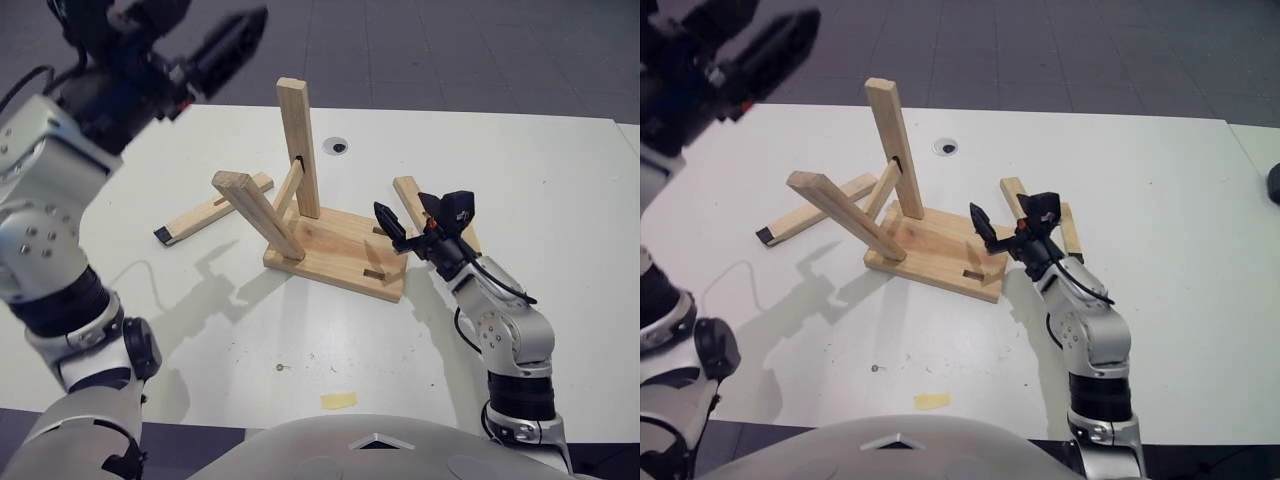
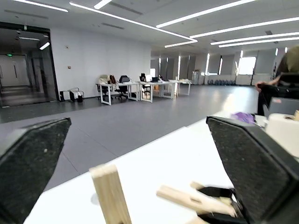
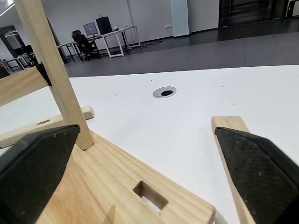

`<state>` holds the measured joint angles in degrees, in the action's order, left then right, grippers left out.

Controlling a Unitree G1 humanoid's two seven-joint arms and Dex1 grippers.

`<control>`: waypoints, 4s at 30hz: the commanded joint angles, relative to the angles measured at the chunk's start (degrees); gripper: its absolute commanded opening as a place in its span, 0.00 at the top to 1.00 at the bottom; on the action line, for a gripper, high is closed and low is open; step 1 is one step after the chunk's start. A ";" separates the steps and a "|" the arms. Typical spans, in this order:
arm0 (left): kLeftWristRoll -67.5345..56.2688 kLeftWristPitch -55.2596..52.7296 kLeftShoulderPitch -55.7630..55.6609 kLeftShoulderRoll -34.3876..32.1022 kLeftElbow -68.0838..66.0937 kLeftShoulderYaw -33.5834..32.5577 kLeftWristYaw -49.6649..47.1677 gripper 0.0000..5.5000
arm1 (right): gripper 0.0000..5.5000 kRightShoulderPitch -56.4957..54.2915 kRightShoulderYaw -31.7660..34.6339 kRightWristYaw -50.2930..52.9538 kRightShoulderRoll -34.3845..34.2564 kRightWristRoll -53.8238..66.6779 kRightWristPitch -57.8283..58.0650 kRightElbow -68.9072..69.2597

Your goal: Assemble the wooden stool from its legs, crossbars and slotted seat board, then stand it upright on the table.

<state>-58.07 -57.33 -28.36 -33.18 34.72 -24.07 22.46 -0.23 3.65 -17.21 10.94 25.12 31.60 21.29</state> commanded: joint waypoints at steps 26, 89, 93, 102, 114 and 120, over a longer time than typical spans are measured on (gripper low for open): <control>39.69 34.71 -8.79 15.25 -41.19 28.56 -0.49 0.02 | 0.02 -1.61 -4.08 0.91 3.37 -7.41 0.46 -4.57; 35.84 26.58 -5.35 12.95 -28.42 7.91 -14.61 0.02 | 0.75 1.57 6.82 -2.05 17.08 -8.59 13.62 -22.46; 35.75 26.50 -5.93 12.92 -28.35 7.61 -15.18 0.02 | 0.76 0.72 7.73 -1.25 16.51 -8.57 12.79 -23.15; 24.63 21.06 -15.68 14.01 -26.18 3.70 -13.98 0.02 | 0.76 -12.63 14.96 10.98 11.95 -12.72 -12.11 -16.53; -9.78 3.65 -21.51 23.55 -21.88 4.73 -21.57 0.02 | 0.76 -20.16 -4.33 2.43 8.40 -17.39 -27.02 1.53; -16.28 1.63 -20.22 25.44 -21.57 7.24 -26.08 0.02 | 0.76 -19.41 -8.62 0.27 6.09 -17.54 -27.25 2.04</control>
<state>-72.99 -54.67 -49.16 -7.68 12.69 -17.90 -2.10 -19.83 -3.48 -16.16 17.92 7.82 4.31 22.42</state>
